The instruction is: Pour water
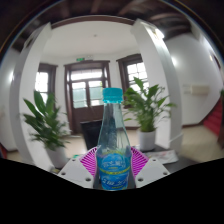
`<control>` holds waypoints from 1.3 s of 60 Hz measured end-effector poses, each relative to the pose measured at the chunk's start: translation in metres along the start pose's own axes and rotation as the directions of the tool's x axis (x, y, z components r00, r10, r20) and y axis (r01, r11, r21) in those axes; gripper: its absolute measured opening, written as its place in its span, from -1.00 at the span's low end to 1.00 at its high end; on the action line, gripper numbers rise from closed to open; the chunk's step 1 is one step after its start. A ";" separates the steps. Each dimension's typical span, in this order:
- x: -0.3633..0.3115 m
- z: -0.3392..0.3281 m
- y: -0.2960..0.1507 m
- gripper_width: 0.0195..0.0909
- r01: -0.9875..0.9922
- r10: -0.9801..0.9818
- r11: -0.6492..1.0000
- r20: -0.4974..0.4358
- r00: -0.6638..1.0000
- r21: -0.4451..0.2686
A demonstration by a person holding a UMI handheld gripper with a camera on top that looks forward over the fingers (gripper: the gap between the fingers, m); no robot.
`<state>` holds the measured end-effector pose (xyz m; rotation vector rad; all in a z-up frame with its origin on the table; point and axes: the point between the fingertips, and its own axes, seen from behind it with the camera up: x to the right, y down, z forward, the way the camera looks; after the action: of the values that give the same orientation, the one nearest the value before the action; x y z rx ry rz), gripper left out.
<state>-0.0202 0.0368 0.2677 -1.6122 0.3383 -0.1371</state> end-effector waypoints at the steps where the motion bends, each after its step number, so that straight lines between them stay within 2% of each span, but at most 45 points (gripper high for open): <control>1: 0.013 0.005 -0.001 -0.39 0.036 -0.036 0.999 -0.028 0.999 -0.002; 6: 0.078 0.027 0.000 -0.39 0.166 -0.168 0.986 -0.156 0.973 -0.029; 8: 0.097 0.012 0.010 -0.39 0.199 -0.206 0.978 -0.201 0.958 -0.054; 15: 0.152 0.036 0.041 -0.38 0.202 -0.233 0.970 -0.276 0.932 -0.136; 23: 0.184 0.043 0.084 -0.39 0.157 -0.205 0.972 -0.299 0.932 -0.177; 35: 0.204 0.053 0.139 -0.38 0.077 -0.128 0.980 -0.286 0.950 -0.184; 36: 0.204 0.053 0.145 -0.30 0.074 -0.127 0.978 -0.280 0.952 -0.193; 37: 0.205 0.053 0.148 -0.32 0.075 -0.127 0.979 -0.277 0.953 -0.192; 38: 0.204 0.054 0.141 -0.36 0.082 -0.122 0.985 -0.276 0.953 -0.152; 48: 0.203 0.048 0.144 -0.37 0.074 -0.106 0.989 -0.268 0.958 -0.128; 60: 0.202 0.050 0.144 -0.02 0.060 -0.094 0.988 -0.242 0.966 -0.143; 62: 0.200 0.049 0.146 0.15 0.057 -0.092 0.986 -0.229 0.969 -0.154; 65: 0.191 0.048 0.147 0.53 0.063 -0.092 0.986 -0.191 0.977 -0.153; 67: 0.188 0.045 0.146 0.72 0.065 -0.091 0.987 -0.174 0.980 -0.148; 71: 0.185 0.036 0.147 0.81 0.056 -0.081 0.986 -0.160 0.984 -0.155; 78: 0.171 0.006 0.156 0.79 0.062 -0.086 0.976 -0.110 0.990 -0.207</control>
<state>0.1225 -0.0138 0.0928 -1.8247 0.3938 -0.2630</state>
